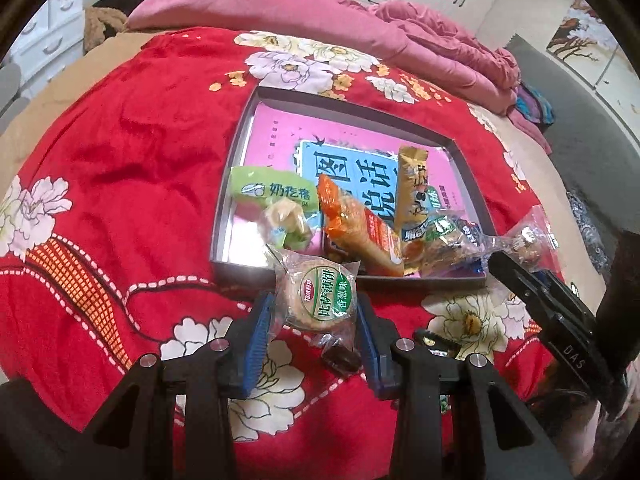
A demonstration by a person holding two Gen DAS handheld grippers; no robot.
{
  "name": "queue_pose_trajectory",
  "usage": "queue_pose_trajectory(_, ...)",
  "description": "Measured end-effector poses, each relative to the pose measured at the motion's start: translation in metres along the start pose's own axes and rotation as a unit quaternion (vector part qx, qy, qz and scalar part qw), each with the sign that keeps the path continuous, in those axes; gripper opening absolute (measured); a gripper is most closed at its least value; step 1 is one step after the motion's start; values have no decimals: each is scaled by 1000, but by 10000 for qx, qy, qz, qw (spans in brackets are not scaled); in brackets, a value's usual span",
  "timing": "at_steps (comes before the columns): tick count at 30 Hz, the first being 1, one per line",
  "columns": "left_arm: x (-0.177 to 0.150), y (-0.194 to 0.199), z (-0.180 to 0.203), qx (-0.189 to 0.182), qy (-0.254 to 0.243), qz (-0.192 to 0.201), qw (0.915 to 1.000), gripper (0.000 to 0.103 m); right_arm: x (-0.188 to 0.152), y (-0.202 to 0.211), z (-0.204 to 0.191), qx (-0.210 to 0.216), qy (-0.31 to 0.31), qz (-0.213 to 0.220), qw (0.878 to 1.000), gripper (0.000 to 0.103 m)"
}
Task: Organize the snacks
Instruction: 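Grasp the round green-labelled pastry with the left tool while the right tool lifts the clear bag, then carry the pastry and clear bag over the tray with both tools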
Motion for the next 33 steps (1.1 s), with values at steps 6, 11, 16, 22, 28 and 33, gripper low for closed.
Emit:
queue_pose_trajectory(6, 3, -8, 6, -8, 7, -21, 10000, 42, 5, 6, 13, -195, -95, 94, 9997, 40)
queue_pose_trajectory(11, 8, -14, 9, 2, 16, -19, 10000, 42, 9, 10, 26, -352, -222, 186, 9990, 40)
queue_pose_trajectory(16, 14, -20, 7, 16, 59, -22, 10000, 42, 12, 12, 37, -482, -332, 209, 9981, 40)
queue_pose_trajectory(22, 17, -28, 8, 46, 68, -30, 10000, 42, 11, 11, 44, -590, -381, 156, 9974, 40)
queue_pose_trajectory(28, 20, -34, 8, 77, 64, -13, 9999, 42, 9, 7, 42, -633, -328, 81, 9974, 40)
queue_pose_trajectory(33, 23, -39, 6, 130, 52, 0, 9999, 42, 7, 5, 42, -660, -334, 49, 9972, 40)
Point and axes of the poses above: each gripper's, at about its wrist camera, not at the fingertips, and y roughly against the way its jaws point, z to its right, x to its top, the point moved 1 cm from there along -y, roughly the way its jaws point, and after that the axes turned 10 degrees about z, right-handed, at the moved point
